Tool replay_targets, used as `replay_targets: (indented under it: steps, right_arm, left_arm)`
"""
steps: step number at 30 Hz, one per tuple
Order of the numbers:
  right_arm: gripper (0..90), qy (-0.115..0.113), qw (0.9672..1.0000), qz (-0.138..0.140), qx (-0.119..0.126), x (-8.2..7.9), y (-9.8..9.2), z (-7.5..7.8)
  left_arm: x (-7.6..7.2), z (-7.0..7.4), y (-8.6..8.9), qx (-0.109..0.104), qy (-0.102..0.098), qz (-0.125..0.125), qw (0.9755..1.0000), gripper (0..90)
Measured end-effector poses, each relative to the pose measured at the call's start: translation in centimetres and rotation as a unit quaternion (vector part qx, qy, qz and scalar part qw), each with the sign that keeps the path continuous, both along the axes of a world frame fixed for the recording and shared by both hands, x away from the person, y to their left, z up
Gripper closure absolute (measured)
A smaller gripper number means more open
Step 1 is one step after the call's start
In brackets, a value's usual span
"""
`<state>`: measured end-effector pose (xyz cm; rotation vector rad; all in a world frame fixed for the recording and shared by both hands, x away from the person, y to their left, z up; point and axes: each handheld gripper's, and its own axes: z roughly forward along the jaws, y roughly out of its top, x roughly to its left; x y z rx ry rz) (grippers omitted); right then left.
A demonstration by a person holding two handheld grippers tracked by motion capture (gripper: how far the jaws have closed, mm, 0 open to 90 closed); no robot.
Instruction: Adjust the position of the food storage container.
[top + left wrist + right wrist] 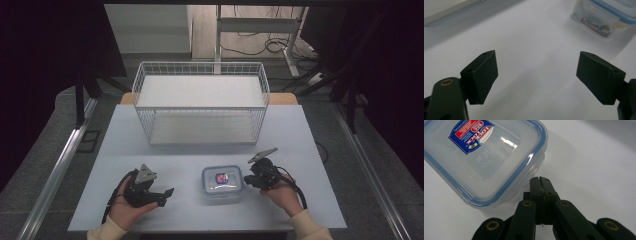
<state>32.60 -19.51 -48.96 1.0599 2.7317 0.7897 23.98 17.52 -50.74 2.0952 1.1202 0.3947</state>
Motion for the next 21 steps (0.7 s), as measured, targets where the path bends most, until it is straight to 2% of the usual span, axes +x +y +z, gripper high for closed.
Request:
replay_targets:
  steps: [12,21]
  right_arm:
    - [89.7,0.008,0.9990,0.043,0.006,-0.1,3.7,-0.3]
    - [89.7,0.010,0.9985,0.053,0.007,-0.4,4.3,-0.4]
  left_arm:
    - [0.0,0.0,0.1,0.000,0.000,0.001,1.0000,17.4]
    - [0.0,0.0,0.1,-0.001,-0.002,0.004,1.0000,17.4]
